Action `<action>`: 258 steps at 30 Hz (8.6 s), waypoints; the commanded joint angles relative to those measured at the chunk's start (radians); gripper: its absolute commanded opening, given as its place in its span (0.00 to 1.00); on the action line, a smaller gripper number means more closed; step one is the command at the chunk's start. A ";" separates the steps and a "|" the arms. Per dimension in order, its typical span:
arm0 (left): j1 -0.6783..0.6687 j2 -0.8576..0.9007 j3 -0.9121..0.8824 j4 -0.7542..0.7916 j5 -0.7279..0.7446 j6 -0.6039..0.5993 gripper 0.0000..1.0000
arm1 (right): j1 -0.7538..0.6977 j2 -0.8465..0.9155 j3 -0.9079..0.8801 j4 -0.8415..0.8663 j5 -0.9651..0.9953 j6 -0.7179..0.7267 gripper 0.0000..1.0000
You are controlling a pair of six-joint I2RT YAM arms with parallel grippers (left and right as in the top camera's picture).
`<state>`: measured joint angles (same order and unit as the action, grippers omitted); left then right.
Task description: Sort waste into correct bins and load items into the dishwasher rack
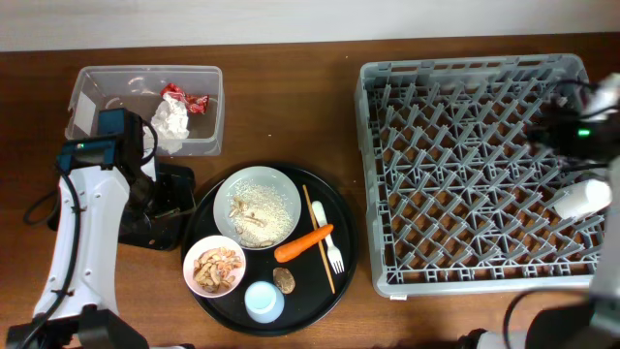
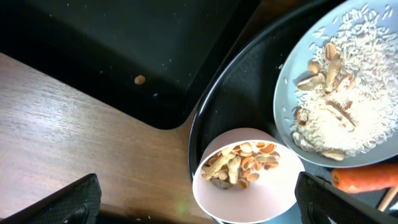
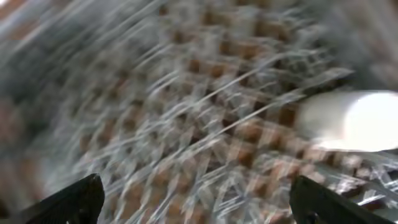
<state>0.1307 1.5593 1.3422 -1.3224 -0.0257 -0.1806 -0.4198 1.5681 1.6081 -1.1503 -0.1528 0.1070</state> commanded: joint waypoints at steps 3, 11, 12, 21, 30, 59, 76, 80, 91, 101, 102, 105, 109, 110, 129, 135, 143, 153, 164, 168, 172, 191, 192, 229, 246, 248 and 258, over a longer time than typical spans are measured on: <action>0.002 -0.019 -0.005 0.002 0.004 -0.012 1.00 | 0.500 -0.052 0.009 -0.179 -0.050 -0.100 0.98; 0.002 -0.019 -0.005 0.005 0.005 -0.012 0.99 | 1.290 0.001 -0.143 -0.014 -0.046 0.026 0.99; 0.002 -0.019 -0.005 0.006 0.004 -0.012 0.99 | 1.340 0.013 -0.163 0.026 -0.045 0.026 0.98; 0.002 -0.019 -0.005 0.006 0.004 -0.012 0.99 | 1.605 0.258 -0.198 0.255 0.060 0.060 0.98; 0.002 -0.019 -0.005 0.005 0.004 -0.012 0.99 | 1.604 0.359 -0.209 0.291 0.086 0.093 0.99; 0.002 -0.019 -0.005 0.005 0.004 -0.012 0.99 | 1.345 0.021 -0.072 0.108 0.178 0.093 0.56; 0.002 -0.019 -0.005 0.013 0.004 -0.012 0.99 | -0.176 0.127 -0.058 0.214 0.188 0.059 0.52; 0.002 -0.019 -0.005 0.021 0.004 -0.012 0.99 | -0.176 0.207 -0.058 0.233 0.139 0.058 0.52; 0.002 -0.019 -0.005 0.025 0.004 -0.012 0.99 | -0.175 0.227 -0.060 0.219 0.068 0.059 0.86; 0.002 -0.019 -0.005 0.028 0.005 -0.012 0.99 | 0.298 -0.102 -0.057 -0.137 -0.101 -0.047 0.92; 0.002 -0.019 -0.005 0.028 0.005 -0.012 0.99 | 0.357 -0.102 -0.067 -0.169 -0.094 -0.047 0.92; 0.002 -0.019 -0.005 0.028 0.005 -0.012 0.99 | 0.569 -0.102 -0.120 -0.207 -0.080 -0.043 0.92; 0.001 -0.019 -0.005 0.027 0.097 -0.012 0.99 | 0.802 -0.102 -0.259 -0.090 -0.060 0.099 0.92; -0.006 -0.019 -0.005 0.023 0.126 -0.011 0.99 | 0.818 -0.102 -0.272 -0.087 -0.018 0.132 0.92; -0.565 -0.019 -0.544 0.332 0.116 -0.243 0.40 | 0.824 -0.102 -0.279 -0.132 0.259 0.190 0.94; -0.565 -0.018 -0.534 0.336 0.108 -0.253 0.01 | 0.824 -0.102 -0.279 -0.142 0.259 0.190 0.94; -0.425 -0.036 -0.096 0.159 0.019 -0.138 0.00 | 0.688 -0.194 -0.272 -0.156 0.266 0.178 0.95; 0.082 -0.032 -0.074 0.493 0.454 0.153 0.00 | 0.522 -0.225 -0.272 -0.185 0.263 0.108 0.98; 0.283 0.096 -0.119 0.541 1.017 0.389 0.00 | 0.522 -0.225 -0.272 -0.185 0.264 0.107 0.98; 0.377 0.162 -0.119 0.536 1.253 0.494 0.00 | 0.522 -0.225 -0.272 -0.185 0.268 0.108 0.98; 0.456 0.182 -0.190 0.549 1.340 0.540 0.00 | 0.522 -0.225 -0.272 -0.185 0.270 0.108 0.98; 0.533 0.186 -0.248 0.558 1.495 0.601 0.00 | 0.522 -0.225 -0.272 -0.193 0.270 0.108 0.98; 0.533 0.186 -0.248 0.547 1.382 0.573 0.00 | 0.522 -0.225 -0.272 -0.193 0.270 0.108 0.98; -0.590 -0.204 -0.414 0.321 0.309 0.079 0.57 | 0.525 -0.225 -0.272 -0.235 -0.140 -0.122 0.98; 0.257 -0.347 -0.333 0.225 0.130 0.035 0.93 | 1.395 0.256 -0.275 0.287 -0.040 0.307 0.86; 0.256 -0.347 -0.333 0.225 0.130 0.035 0.93 | 1.395 0.296 -0.275 0.323 -0.008 0.321 0.82; 0.256 -0.347 -0.333 0.225 0.134 0.035 0.94 | 1.420 0.359 -0.283 0.364 0.008 0.347 0.35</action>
<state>0.3813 1.2209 0.9951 -1.0969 0.1181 -0.1364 0.9718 1.9171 1.3273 -0.7959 -0.1577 0.4484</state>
